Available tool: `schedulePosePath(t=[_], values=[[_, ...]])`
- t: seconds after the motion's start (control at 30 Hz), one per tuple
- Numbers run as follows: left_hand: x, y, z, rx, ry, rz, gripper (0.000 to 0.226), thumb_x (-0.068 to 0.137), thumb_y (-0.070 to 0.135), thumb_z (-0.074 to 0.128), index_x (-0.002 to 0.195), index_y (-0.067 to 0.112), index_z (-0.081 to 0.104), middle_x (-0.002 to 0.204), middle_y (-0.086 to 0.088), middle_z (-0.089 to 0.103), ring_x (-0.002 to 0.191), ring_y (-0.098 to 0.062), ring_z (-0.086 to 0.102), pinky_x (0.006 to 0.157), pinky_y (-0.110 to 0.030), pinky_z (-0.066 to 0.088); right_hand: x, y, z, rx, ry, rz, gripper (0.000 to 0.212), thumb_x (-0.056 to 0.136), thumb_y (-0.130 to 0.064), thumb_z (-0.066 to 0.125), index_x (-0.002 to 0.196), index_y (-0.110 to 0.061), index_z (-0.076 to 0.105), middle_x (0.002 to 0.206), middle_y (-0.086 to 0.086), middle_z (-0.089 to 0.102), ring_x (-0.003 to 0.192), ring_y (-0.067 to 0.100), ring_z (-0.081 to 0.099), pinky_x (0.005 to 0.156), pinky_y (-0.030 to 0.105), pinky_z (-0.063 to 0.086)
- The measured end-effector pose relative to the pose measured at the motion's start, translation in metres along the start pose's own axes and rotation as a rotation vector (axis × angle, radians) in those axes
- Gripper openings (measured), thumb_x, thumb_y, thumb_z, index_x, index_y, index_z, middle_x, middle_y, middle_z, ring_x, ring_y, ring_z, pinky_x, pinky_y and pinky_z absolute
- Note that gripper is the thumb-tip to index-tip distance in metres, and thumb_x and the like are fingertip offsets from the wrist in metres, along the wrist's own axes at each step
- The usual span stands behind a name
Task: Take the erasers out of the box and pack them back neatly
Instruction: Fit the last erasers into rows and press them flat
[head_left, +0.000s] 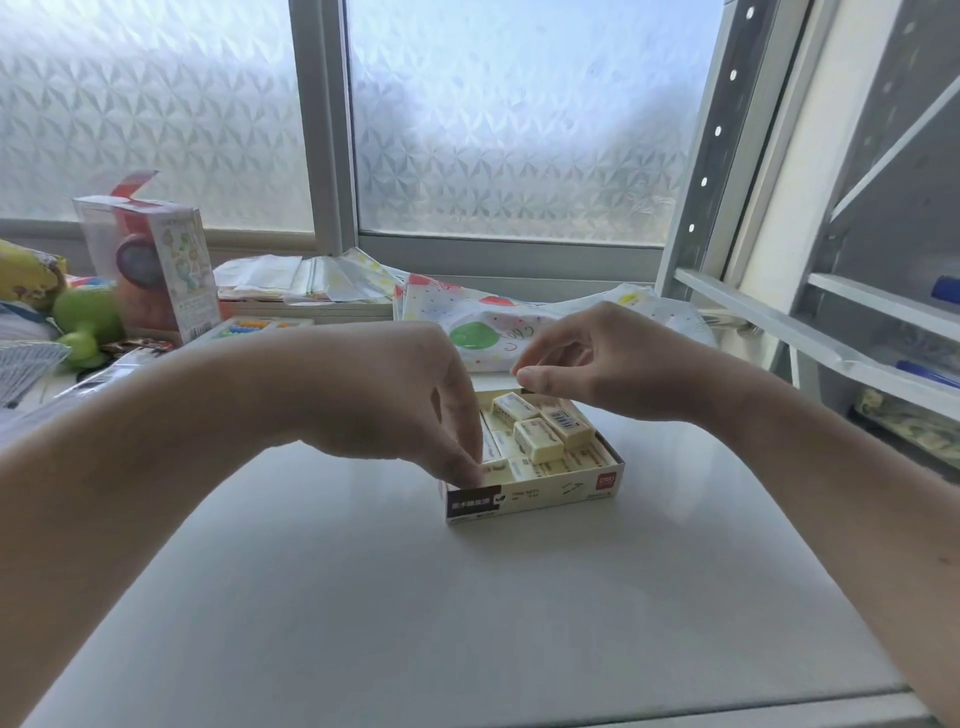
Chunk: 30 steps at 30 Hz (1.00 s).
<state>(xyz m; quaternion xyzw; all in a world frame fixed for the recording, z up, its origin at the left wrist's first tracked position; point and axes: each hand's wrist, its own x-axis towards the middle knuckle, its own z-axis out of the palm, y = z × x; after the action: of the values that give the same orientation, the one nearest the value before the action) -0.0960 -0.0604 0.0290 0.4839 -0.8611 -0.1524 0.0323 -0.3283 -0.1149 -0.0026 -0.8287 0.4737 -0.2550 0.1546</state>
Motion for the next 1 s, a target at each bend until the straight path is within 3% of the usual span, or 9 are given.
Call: schedulePosePath(t=[0.1,0.2,0.37,0.47,0.57,0.67,0.8,0.9,1.0], values=[[-0.001,0.002,-0.001,-0.085,-0.047,0.031,0.008,0.076,0.051,0.079,0.083,0.048,0.076,0.084,0.027,0.072,0.075,0.012,0.065,0.071,-0.021,0.047,0.0,0.0,0.0,-0.005,-0.012,0.003,0.016,0.093,-0.038,0.072,0.099,-0.027,0.082,0.087,-0.008,0.079,0.082,0.003,0.072,0.081,0.028,0.06],[0.0,0.005,0.001,-0.115,-0.095,0.051,0.003,0.081,0.045,0.076,0.084,0.044,0.076,0.082,0.026,0.074,0.077,0.009,0.066,0.074,-0.022,0.048,0.0,0.0,0.0,-0.004,-0.02,0.007,0.015,0.093,-0.039,0.072,0.098,-0.027,0.081,0.086,-0.007,0.079,0.08,0.004,0.072,0.078,0.026,0.058],[0.004,0.005,0.007,0.006,0.066,-0.082,0.023,0.079,0.058,0.071,0.082,0.035,0.074,0.079,0.02,0.07,0.07,0.006,0.063,0.062,-0.019,0.044,0.0,0.0,0.0,-0.01,-0.023,0.018,0.016,0.093,-0.04,0.071,0.098,-0.028,0.081,0.087,-0.006,0.08,0.081,0.007,0.073,0.081,0.031,0.059],[0.004,0.005,0.009,0.168,0.039,-0.132,0.036,0.08,0.064,0.066,0.087,0.03,0.077,0.096,0.007,0.069,0.083,-0.008,0.064,0.074,-0.028,0.053,0.0,0.001,0.001,-0.015,-0.027,0.026,0.017,0.093,-0.041,0.07,0.099,-0.028,0.081,0.088,-0.006,0.08,0.083,0.008,0.073,0.085,0.036,0.06],[0.001,0.007,0.007,0.146,-0.03,-0.108,0.033,0.084,0.06,0.064,0.089,0.032,0.08,0.102,0.003,0.072,0.091,-0.015,0.067,0.086,-0.037,0.056,0.0,0.0,0.001,-0.023,-0.032,0.029,0.017,0.093,-0.041,0.07,0.1,-0.029,0.081,0.088,-0.008,0.08,0.083,0.006,0.073,0.085,0.036,0.06],[-0.001,0.007,0.004,0.076,-0.046,-0.086,0.019,0.083,0.054,0.07,0.083,0.037,0.08,0.097,0.009,0.073,0.09,-0.007,0.066,0.082,-0.031,0.057,0.0,0.001,0.001,-0.027,-0.031,0.024,0.017,0.093,-0.04,0.071,0.099,-0.029,0.081,0.088,-0.007,0.08,0.083,0.007,0.074,0.084,0.037,0.061],[0.0,0.004,0.004,0.011,-0.015,-0.085,0.014,0.076,0.056,0.075,0.08,0.043,0.079,0.074,0.022,0.071,0.062,0.013,0.058,0.051,-0.013,0.044,0.001,0.002,0.001,-0.021,-0.029,0.021,0.017,0.093,-0.041,0.071,0.098,-0.028,0.081,0.088,-0.007,0.08,0.081,0.007,0.073,0.083,0.035,0.061],[0.003,0.004,0.005,-0.041,-0.041,-0.079,0.017,0.074,0.058,0.077,0.083,0.043,0.078,0.069,0.035,0.066,0.062,0.02,0.055,0.055,-0.014,0.039,0.001,0.001,0.001,-0.011,-0.03,0.023,0.017,0.093,-0.041,0.071,0.098,-0.029,0.081,0.086,-0.011,0.08,0.08,0.005,0.074,0.081,0.03,0.06],[0.003,0.003,0.005,-0.101,-0.048,-0.054,0.016,0.073,0.053,0.079,0.084,0.041,0.077,0.067,0.034,0.066,0.059,0.018,0.057,0.05,-0.009,0.038,0.001,0.001,0.001,-0.011,-0.026,0.017,0.017,0.092,-0.041,0.072,0.097,-0.028,0.081,0.085,-0.012,0.079,0.078,0.004,0.074,0.078,0.028,0.06]])
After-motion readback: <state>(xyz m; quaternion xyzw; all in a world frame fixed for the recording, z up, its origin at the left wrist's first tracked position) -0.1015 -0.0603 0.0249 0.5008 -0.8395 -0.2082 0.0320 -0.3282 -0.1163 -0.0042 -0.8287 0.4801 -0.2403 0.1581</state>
